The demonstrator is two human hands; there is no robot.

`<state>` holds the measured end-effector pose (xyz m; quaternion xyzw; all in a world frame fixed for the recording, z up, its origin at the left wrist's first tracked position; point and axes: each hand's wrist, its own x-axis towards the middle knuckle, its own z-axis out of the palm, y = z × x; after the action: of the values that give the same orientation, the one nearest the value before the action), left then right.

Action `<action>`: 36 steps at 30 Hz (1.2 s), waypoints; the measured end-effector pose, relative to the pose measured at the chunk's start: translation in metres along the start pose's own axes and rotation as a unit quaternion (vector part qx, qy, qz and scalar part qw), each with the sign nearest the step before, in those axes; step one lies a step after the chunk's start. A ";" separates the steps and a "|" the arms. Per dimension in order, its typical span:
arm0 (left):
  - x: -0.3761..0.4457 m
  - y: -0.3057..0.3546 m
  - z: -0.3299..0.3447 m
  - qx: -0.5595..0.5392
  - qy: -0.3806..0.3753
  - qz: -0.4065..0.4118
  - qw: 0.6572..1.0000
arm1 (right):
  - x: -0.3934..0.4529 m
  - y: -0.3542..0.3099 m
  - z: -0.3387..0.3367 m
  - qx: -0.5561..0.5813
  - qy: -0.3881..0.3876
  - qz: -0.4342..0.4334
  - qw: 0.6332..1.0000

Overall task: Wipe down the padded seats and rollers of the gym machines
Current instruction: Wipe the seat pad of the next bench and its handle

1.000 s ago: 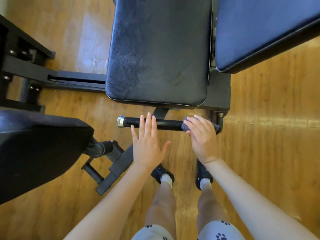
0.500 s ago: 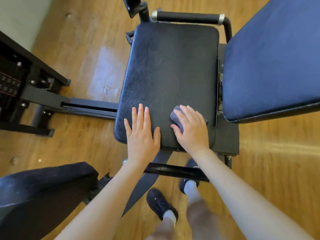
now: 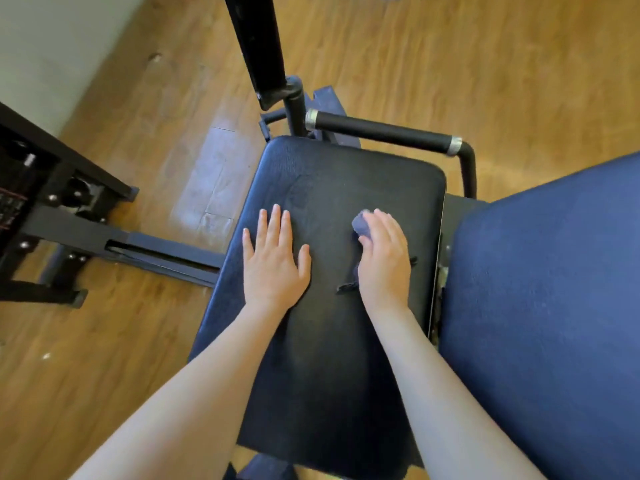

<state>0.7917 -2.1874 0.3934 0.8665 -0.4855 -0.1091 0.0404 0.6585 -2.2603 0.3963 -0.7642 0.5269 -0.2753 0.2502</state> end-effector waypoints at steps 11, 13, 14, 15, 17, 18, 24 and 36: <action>0.001 0.000 -0.003 -0.020 -0.019 -0.014 1.000 | 0.205 -0.017 0.024 -0.035 -0.107 -0.123 0.986; 0.001 -0.001 -0.004 -0.017 -0.027 -0.016 0.999 | 0.221 -0.017 0.037 -0.084 -0.179 -0.186 0.962; 0.001 -0.001 -0.004 -0.015 -0.029 -0.015 0.999 | 0.226 -0.015 0.044 -0.101 -0.218 -0.210 0.948; 0.001 -0.002 -0.004 -0.012 -0.030 -0.013 0.999 | 0.231 -0.014 0.050 -0.115 -0.251 -0.221 0.935; 0.003 -0.002 -0.005 -0.009 -0.034 -0.008 0.999 | 0.238 -0.014 0.055 -0.108 -0.285 -0.200 0.931; 0.003 -0.003 -0.005 -0.008 -0.034 -0.005 0.999 | 0.241 -0.014 0.055 -0.102 -0.295 -0.185 0.932; 0.003 -0.004 -0.003 -0.001 -0.027 0.004 1.000 | 0.245 0.026 0.012 -0.142 -0.326 -0.190 0.915; 0.003 -0.005 -0.002 0.010 -0.033 0.006 0.999 | 0.239 -0.009 0.047 -0.208 -0.266 -0.238 0.911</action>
<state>0.7975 -2.1875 0.3940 0.8600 -0.4927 -0.1323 0.0159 0.7667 -2.4786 0.4060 -0.9467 0.2885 0.0027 0.1434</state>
